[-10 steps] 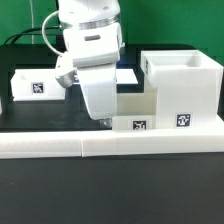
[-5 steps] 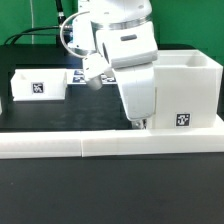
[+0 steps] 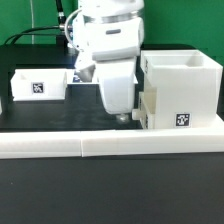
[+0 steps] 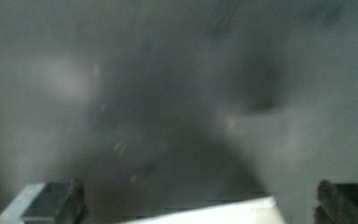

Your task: Assemble drawer

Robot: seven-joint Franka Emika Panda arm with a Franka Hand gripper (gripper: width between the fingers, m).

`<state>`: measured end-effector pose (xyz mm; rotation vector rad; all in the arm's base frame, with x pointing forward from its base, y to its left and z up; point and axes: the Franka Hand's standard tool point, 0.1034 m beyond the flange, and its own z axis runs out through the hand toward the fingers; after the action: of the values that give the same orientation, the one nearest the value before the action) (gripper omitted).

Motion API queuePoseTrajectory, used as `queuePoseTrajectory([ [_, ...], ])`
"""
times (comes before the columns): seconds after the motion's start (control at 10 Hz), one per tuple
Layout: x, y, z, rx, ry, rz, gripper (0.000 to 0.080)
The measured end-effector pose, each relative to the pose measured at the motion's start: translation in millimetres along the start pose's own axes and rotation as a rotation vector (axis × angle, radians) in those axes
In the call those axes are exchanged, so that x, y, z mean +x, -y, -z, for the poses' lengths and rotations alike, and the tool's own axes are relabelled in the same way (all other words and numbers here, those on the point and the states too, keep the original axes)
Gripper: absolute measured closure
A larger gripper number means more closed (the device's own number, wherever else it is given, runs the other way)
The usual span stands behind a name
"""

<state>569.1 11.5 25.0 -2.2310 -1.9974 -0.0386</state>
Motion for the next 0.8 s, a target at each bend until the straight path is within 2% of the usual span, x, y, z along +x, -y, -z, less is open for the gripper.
queuePoseTrajectory([
  [0.1,-15.3,10.3,4.8,0.007,0.008,-0.007,0.0151],
  [0.3,-35.6,23.4,15.9,-0.025,0.016,-0.009,0.0151],
  [0.4,-43.4,36.9,22.0,-0.038,0.024,-0.018,0.0151],
  [0.5,-48.2,50.8,24.3,-0.053,0.029,-0.022,0.0151],
  [0.6,-47.2,58.8,22.6,-0.059,0.031,-0.022,0.0151],
  [0.8,-44.6,74.4,24.6,-0.099,0.034,-0.031,0.0151],
])
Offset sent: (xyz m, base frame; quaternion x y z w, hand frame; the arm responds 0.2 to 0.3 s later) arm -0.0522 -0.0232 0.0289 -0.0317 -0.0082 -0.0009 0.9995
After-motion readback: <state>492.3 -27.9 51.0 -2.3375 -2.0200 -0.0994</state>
